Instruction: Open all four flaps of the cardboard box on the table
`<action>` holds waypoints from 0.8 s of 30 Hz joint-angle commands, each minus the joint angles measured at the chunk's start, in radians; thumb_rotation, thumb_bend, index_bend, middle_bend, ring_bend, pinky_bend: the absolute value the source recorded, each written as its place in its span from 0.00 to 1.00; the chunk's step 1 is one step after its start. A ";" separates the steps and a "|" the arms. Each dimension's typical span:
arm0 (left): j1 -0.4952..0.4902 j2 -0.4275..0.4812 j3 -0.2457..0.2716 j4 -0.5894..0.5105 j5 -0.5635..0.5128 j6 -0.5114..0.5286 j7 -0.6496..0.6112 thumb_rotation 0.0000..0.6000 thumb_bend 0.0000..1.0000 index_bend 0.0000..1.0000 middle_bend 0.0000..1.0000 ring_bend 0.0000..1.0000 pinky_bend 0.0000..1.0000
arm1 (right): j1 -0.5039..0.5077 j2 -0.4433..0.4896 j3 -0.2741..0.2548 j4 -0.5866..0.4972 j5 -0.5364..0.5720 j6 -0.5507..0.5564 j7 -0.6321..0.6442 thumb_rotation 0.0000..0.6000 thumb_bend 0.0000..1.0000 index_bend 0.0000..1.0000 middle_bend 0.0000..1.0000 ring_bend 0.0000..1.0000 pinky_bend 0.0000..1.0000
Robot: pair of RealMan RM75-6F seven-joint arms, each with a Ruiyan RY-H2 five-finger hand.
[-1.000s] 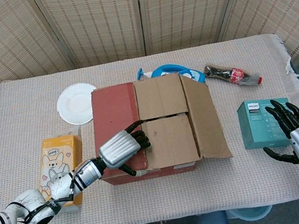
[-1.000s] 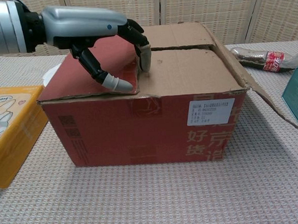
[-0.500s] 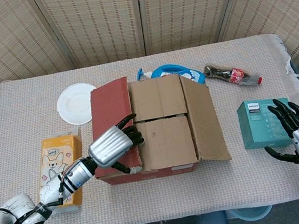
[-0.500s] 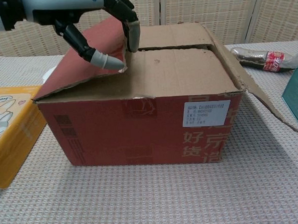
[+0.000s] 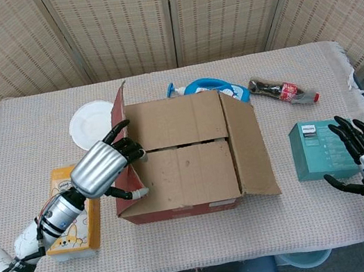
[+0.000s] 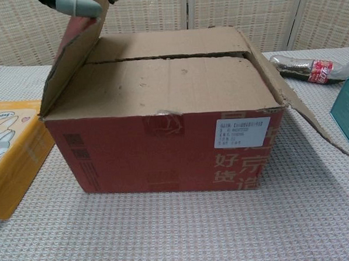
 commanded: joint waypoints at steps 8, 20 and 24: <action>0.057 0.085 -0.002 -0.020 -0.011 0.040 -0.040 0.51 0.25 0.43 0.42 0.35 0.00 | -0.002 0.000 0.002 0.009 0.003 0.001 0.012 1.00 0.23 0.00 0.04 0.13 0.00; 0.110 0.150 0.007 -0.018 -0.014 0.050 -0.059 0.51 0.25 0.43 0.42 0.35 0.00 | -0.008 0.004 0.002 0.010 -0.001 0.009 0.019 1.00 0.23 0.00 0.04 0.14 0.00; 0.122 0.155 0.006 -0.016 -0.013 0.058 -0.062 0.51 0.25 0.43 0.42 0.35 0.00 | -0.008 0.007 0.001 0.009 -0.007 0.009 0.021 1.00 0.23 0.00 0.04 0.13 0.00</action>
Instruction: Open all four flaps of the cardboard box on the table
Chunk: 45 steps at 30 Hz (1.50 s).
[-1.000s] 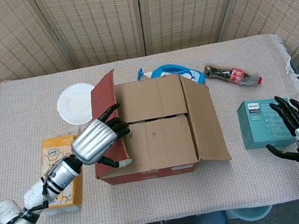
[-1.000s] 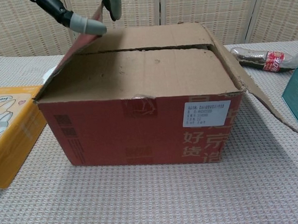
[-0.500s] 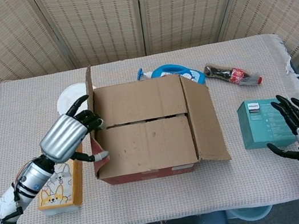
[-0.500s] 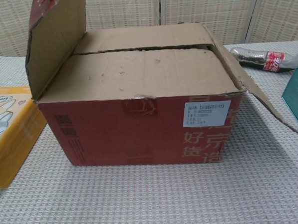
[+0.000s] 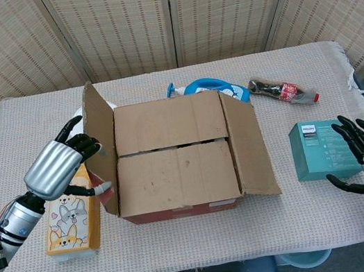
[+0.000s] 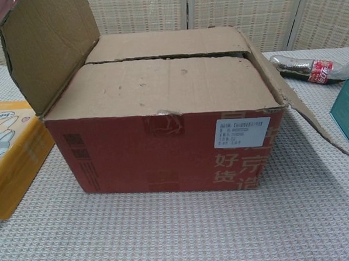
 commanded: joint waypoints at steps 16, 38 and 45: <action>0.055 0.027 -0.016 0.009 -0.124 -0.016 0.048 0.51 0.25 0.44 0.42 0.35 0.00 | 0.043 0.004 0.007 -0.013 -0.017 -0.055 -0.019 1.00 0.23 0.00 0.04 0.14 0.00; 0.054 -0.061 -0.011 -0.007 -0.123 -0.056 0.084 0.51 0.25 0.44 0.42 0.35 0.00 | 0.372 -0.057 0.151 -0.075 0.128 -0.451 -0.175 1.00 0.23 0.00 0.04 0.13 0.00; 0.057 -0.088 0.003 -0.025 -0.104 -0.060 0.106 0.51 0.25 0.44 0.42 0.36 0.00 | 0.513 -0.170 0.216 -0.011 0.235 -0.558 -0.311 1.00 0.23 0.00 0.04 0.12 0.00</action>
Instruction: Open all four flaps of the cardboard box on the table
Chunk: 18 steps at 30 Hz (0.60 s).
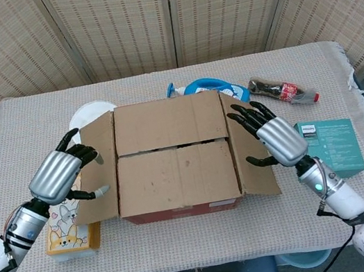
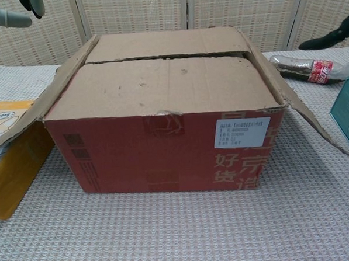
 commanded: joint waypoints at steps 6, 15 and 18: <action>0.013 -0.026 0.007 -0.007 0.020 0.026 0.022 0.51 0.25 0.43 0.42 0.36 0.00 | 0.158 -0.155 0.061 0.103 0.137 -0.113 -0.178 1.00 0.23 0.00 0.04 0.12 0.00; 0.038 -0.031 0.011 -0.026 0.032 0.064 0.042 0.51 0.25 0.42 0.42 0.36 0.00 | 0.249 -0.265 0.071 0.239 0.216 -0.158 -0.218 1.00 0.23 0.00 0.04 0.12 0.00; 0.046 -0.029 0.018 -0.033 0.039 0.068 0.054 0.51 0.25 0.42 0.42 0.36 0.00 | 0.272 -0.291 0.074 0.278 0.219 -0.160 -0.215 1.00 0.23 0.00 0.04 0.12 0.00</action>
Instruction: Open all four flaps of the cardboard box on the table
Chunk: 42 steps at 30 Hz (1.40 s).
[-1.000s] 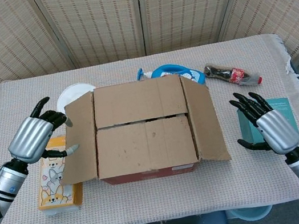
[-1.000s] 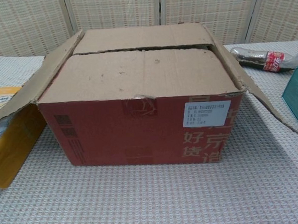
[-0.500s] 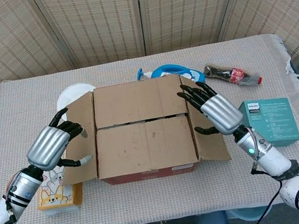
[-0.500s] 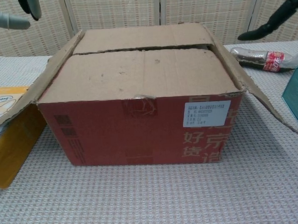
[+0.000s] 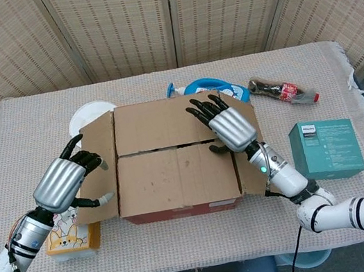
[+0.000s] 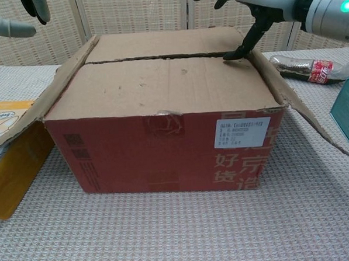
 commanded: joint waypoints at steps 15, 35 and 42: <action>0.017 0.008 0.007 -0.014 -0.015 -0.006 0.018 0.52 0.25 0.42 0.42 0.36 0.00 | 0.111 -0.180 0.022 0.246 -0.047 0.082 0.035 1.00 0.23 0.01 0.04 0.13 0.00; 0.043 0.027 0.018 -0.008 0.016 0.010 -0.002 0.51 0.25 0.42 0.42 0.37 0.00 | 0.261 -0.264 0.157 0.521 0.008 0.122 0.041 1.00 0.23 0.10 0.10 0.17 0.00; 0.048 0.033 0.021 -0.013 0.006 0.003 0.006 0.51 0.25 0.42 0.42 0.37 0.00 | 0.323 -0.285 0.175 0.630 0.051 0.072 0.027 1.00 0.23 0.12 0.11 0.18 0.00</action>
